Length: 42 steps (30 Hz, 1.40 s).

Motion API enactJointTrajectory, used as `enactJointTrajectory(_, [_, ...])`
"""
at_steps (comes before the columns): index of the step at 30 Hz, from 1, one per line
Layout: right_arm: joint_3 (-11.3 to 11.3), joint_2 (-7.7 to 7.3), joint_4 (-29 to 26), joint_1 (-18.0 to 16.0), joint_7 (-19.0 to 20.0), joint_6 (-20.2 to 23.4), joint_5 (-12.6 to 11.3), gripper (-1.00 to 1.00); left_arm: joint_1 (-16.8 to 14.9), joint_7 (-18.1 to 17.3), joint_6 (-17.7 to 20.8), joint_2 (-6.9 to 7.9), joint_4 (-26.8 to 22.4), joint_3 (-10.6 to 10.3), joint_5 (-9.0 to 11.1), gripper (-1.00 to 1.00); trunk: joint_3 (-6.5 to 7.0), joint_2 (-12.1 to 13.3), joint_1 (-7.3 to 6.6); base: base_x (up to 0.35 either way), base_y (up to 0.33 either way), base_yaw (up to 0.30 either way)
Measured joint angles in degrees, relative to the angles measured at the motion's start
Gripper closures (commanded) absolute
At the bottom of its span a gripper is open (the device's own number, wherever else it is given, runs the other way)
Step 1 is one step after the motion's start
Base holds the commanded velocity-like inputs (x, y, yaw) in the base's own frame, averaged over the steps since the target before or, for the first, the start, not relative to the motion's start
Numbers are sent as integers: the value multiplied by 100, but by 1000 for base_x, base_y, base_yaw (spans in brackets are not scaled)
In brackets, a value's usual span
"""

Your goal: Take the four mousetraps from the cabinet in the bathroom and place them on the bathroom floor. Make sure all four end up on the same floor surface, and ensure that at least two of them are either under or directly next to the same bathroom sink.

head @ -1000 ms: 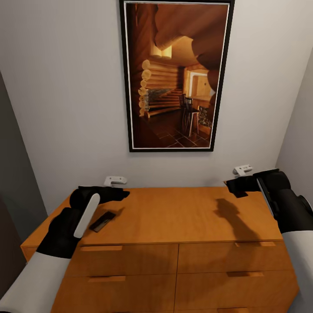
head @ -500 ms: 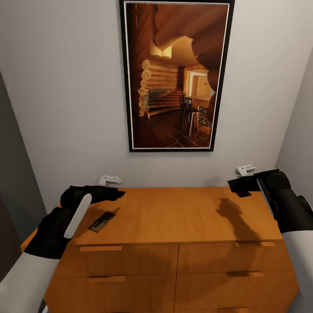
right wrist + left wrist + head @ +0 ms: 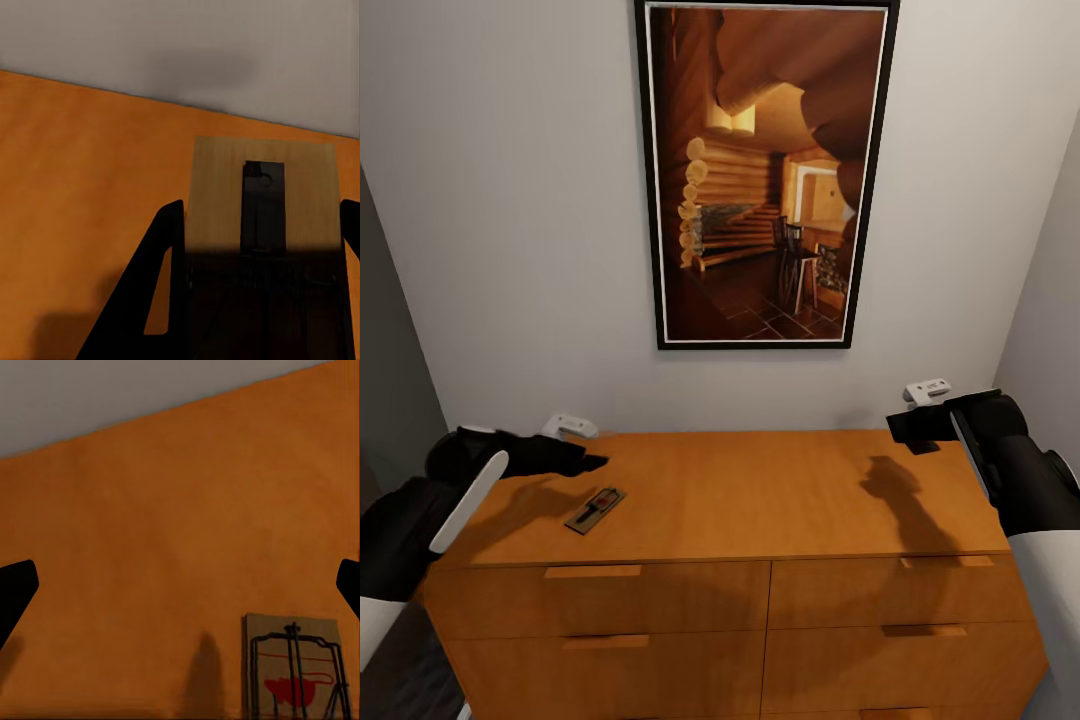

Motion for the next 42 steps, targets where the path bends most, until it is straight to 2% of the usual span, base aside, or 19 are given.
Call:
enactJointTrajectory(5, [0, 3, 1, 0, -4, 0, 1, 100, 0, -103, 4, 139, 0, -293, -3, -100, 0, 0, 0, 0, 0, 0])
enactJointTrajectory(11, [0, 3, 1, 0, -10, 0, 1, 100, 2, -136, 5, 154, 14, -392, 16, -100, 0, 0, 0, 0, 0, 0])
enactJointTrajectory(15, [0, 4, 1, 0, -13, 0, 1, 100, 2, -126, 6, 99, 37, -417, 28, -100, 0, 0, 0, 0, 0, 0])
enactJointTrajectory(16, [0, 4, 1, 0, -14, 0, 2, 100, 3, -118, 7, 16, 42, -423, 43, -100, 0, 0, 0, 0, 0, 0])
enactJointTrajectory(25, [8, 8, 1, 0, -14, 0, 1, 100, 2, -54, 11, -368, 58, -402, 24, -100, 0, 0, 0, 0, 0, 0])
enactJointTrajectory(30, [6, 4, 1, 0, -14, 0, 2, 100, 2, 595, 10, -754, 78, -387, 32, -100, 0, 0, 0, 0, 0, 0])
enactJointTrajectory(31, [6, 4, 1, 0, -14, 0, 1, 100, 2, 678, 9, -792, 81, -386, 33, -100, 0, 0, 0, 0, 0, 0])
enactJointTrajectory(36, [7, 4, 1, 0, -14, 0, 1, 100, 2, 920, 8, -900, 92, -385, 52, -100, 0, 0, 0, 0, 0, 0])
enactJointTrajectory(42, [6, 4, 1, 0, -14, 0, 1, 100, 2, 985, 8, -929, 98, -384, 60, -100, 0, 0, 0, -4, -1, 0])
